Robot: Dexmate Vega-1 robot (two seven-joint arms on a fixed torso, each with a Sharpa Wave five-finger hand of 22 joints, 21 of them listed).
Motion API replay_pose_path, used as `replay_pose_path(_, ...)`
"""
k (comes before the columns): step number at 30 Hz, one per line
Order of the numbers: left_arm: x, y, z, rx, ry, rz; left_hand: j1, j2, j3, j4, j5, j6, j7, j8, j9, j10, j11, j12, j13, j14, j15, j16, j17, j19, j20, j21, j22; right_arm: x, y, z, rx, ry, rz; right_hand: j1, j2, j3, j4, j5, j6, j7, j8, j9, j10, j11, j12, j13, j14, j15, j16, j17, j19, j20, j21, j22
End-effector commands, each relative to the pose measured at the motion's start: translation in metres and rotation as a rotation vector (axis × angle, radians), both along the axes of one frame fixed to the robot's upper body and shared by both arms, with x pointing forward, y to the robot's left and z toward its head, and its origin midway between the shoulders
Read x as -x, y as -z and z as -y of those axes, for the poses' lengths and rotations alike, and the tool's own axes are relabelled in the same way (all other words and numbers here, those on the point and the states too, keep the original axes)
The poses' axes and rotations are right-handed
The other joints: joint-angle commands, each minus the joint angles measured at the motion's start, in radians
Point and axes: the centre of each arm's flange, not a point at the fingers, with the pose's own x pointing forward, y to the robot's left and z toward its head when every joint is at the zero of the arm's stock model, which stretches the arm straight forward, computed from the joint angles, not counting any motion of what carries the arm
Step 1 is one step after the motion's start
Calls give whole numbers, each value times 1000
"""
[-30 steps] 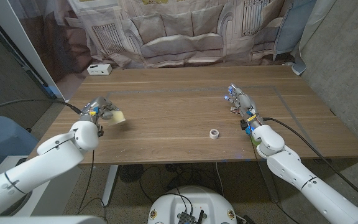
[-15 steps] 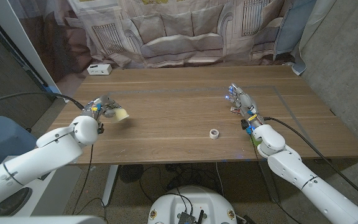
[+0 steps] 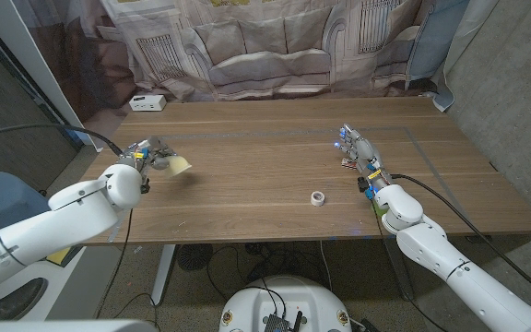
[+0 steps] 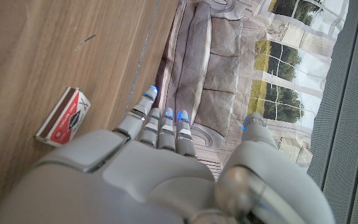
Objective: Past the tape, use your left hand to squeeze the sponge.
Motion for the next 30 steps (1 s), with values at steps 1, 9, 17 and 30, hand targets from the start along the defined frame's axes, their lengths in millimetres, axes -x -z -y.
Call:
replay_pose_path(1, 6, -7, -4, -36, -25, 10, -16, -3, -5, 3, 1, -12, -1, -3, 3, -11, -3, -6, 4, -14, 1, -1, 1, -14, 0, -5, 2, 0, 1, -1, -6, -4, -1, 4, 4, -6, 0, 6, 6, -2, -1, 3, 7, -2, -2, 6, 9, 2, -1, 4, 8, 1, -2, 3)
replay_pose_path(9, 8, -7, -4, -38, -23, 14, -24, -6, -6, 1, 0, -20, -8, -4, 2, -14, -4, -8, 5, -16, 0, 1, 0, -18, -2, -5, 2, 2, 2, -1, -5, 0, 2, 4, 4, -6, 0, 6, 7, -2, -1, 3, 7, -2, -2, 6, 9, 2, -1, 4, 9, 1, -3, 3)
replay_pose_path(17, 9, -5, -5, -38, -24, 8, -29, -7, -6, 0, 0, -21, -11, -3, 2, -13, -5, -9, 6, -18, -3, 3, 0, -19, -3, -5, 2, 3, 2, -1, -1, -8, 0, 5, 4, -7, -1, 6, 7, 0, -1, 3, 7, 0, -2, 6, 10, 1, -1, 4, 12, 2, -2, 3)
replay_pose_path(30, 6, -3, -2, -46, -20, 18, -46, -9, -20, -6, -4, -31, -9, -3, 2, -25, -8, -17, 10, -33, -11, 13, 11, -29, -8, -6, 2, 5, 1, 0, 2, -8, 2, 8, 7, -5, -2, 7, 7, 2, -1, 3, 7, 2, -2, 6, 14, 3, 0, 4, 22, 4, 0, 2)
